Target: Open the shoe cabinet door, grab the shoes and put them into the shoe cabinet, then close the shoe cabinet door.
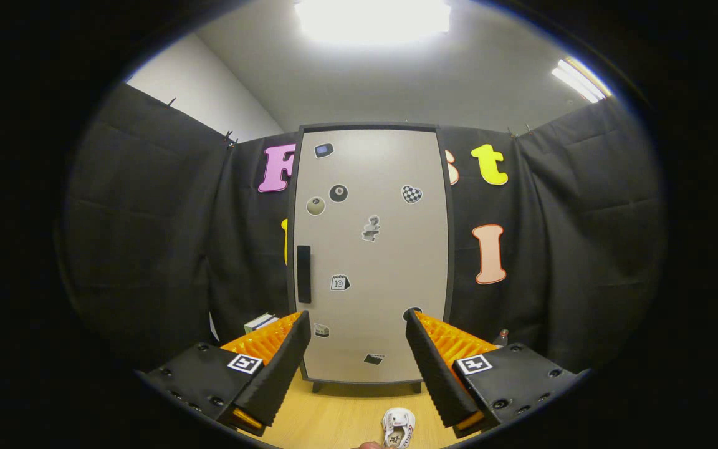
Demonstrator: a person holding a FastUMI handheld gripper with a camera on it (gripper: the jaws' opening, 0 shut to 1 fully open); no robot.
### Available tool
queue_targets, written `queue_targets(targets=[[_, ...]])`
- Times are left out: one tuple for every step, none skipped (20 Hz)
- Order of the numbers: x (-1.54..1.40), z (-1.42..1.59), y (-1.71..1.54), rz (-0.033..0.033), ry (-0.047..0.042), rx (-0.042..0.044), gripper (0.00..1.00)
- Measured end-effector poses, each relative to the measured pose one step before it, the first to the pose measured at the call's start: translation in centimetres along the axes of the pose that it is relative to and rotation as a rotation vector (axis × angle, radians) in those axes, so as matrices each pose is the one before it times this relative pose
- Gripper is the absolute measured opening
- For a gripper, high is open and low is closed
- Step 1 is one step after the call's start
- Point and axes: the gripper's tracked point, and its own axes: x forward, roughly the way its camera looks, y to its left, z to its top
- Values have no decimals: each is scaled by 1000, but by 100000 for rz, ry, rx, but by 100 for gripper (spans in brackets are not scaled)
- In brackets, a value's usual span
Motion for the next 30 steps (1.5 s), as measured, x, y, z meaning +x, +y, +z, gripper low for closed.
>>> queue_targets(targets=[[88,-66,18,48,367,38,97],[240,20,38,49,486,56,97],[278,-88,36,75,664,99,97],[285,-27,200,273,798,103,97],[526,174,187,348,465,-201,97],[532,285,253,267,-48,-591,97],[498,331,236,500,-71,-738,97],[759,385,346,691,-124,-466,97],[931,290,485,911,68,-18,97],[1007,304,499,1003,-79,205,97],[1084,295,379,706,-23,207,97],[1301,299,312,457,-49,411,97],[1244,4,458,584,248,385,97],[1252,41,479,665,652,389,97],[1266,-74,632,984,579,408,97],[1325,77,523,594,192,86,97],[1345,154,314,478,-215,-284,97],[1391,193,396,366,-322,-611,97],[1302,174,406,194,-212,-817,97],[1301,135,404,108,-202,-313,97],[1245,-234,410,240,107,643,97],[1146,-227,412,290,473,1327,97],[924,-148,427,95,723,1410,97],[982,-113,400,-126,633,874,97],[919,-206,320,-130,499,312,97],[945,-303,212,-285,282,-197,97],[823,-278,229,-437,246,-580,97],[751,-271,177,-658,480,-716,97],[643,-360,81,-1137,857,-464,97],[811,-275,32,-1208,1035,-12,97]])
